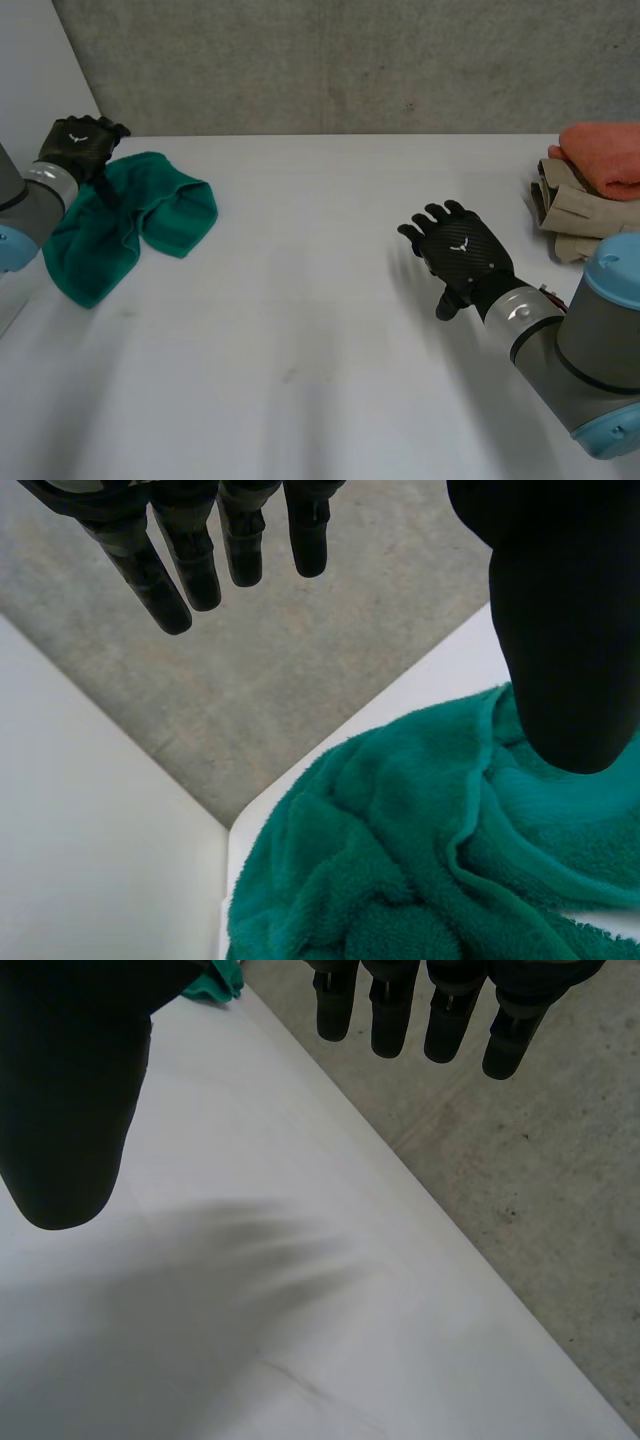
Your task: Fold the laundry.
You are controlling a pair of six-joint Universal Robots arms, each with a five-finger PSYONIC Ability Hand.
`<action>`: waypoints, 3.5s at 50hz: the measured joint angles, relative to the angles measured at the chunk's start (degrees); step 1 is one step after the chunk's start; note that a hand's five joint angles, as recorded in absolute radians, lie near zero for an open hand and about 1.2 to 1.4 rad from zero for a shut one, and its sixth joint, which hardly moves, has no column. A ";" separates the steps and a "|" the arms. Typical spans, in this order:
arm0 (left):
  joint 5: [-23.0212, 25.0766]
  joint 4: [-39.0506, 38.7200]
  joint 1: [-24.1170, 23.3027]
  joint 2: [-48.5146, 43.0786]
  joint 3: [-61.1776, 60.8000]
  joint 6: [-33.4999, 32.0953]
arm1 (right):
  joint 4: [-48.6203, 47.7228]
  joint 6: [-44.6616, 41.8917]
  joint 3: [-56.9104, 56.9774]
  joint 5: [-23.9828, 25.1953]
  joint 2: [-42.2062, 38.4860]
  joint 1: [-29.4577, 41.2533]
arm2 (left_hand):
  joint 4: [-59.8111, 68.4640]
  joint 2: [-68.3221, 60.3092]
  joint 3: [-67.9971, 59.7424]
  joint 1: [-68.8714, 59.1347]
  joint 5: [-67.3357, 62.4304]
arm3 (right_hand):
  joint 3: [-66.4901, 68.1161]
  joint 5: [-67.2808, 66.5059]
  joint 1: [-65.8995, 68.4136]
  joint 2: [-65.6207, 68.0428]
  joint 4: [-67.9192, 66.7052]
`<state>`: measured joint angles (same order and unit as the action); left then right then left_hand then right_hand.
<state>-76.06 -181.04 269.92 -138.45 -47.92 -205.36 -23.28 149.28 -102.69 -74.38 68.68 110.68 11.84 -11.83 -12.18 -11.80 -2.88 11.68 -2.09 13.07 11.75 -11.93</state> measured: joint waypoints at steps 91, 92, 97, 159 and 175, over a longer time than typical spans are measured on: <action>-5.16 -19.01 -41.03 20.56 -32.39 33.61 | 11.10 10.77 6.87 -8.80 -1.28 -6.76 | 56.75 -56.32 -55.91 -52.65 -52.63 | 0.00 0.02 0.00 0.00 0.00; -6.20 -18.99 -42.21 19.35 -31.80 33.67 | 11.33 10.97 6.98 -9.02 -1.28 -6.88 | 56.75 -56.32 -55.91 -52.65 -52.69 | 0.00 0.01 0.00 0.00 0.00; -11.17 -17.55 -48.30 11.39 -27.04 34.35 | 13.29 12.75 7.76 -11.07 -1.22 -7.76 | 39.03 -38.42 -38.88 -36.50 -37.78 | 0.00 0.01 0.00 0.00 0.00; -16.61 10.57 -21.04 21.50 -29.60 13.11 | 29.06 25.29 5.17 -10.47 5.27 21.62 | 10.14 -10.35 -10.18 -11.09 -8.65 | 55.95 -56.14 47.42 55.35 -56.20; -15.69 12.11 -18.09 17.91 -29.38 10.12 | 41.64 28.83 13.93 -9.75 5.02 17.90 | 9.20 -9.25 -9.14 -10.25 -7.58 | 6.42 -4.90 6.02 8.22 -6.41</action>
<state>-91.75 -168.93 251.83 -120.54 -77.29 -195.24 18.36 178.11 -88.76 -84.13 73.70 128.59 21.04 -21.09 -21.31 -22.05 -10.46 18.11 -6.99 19.08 19.97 -18.34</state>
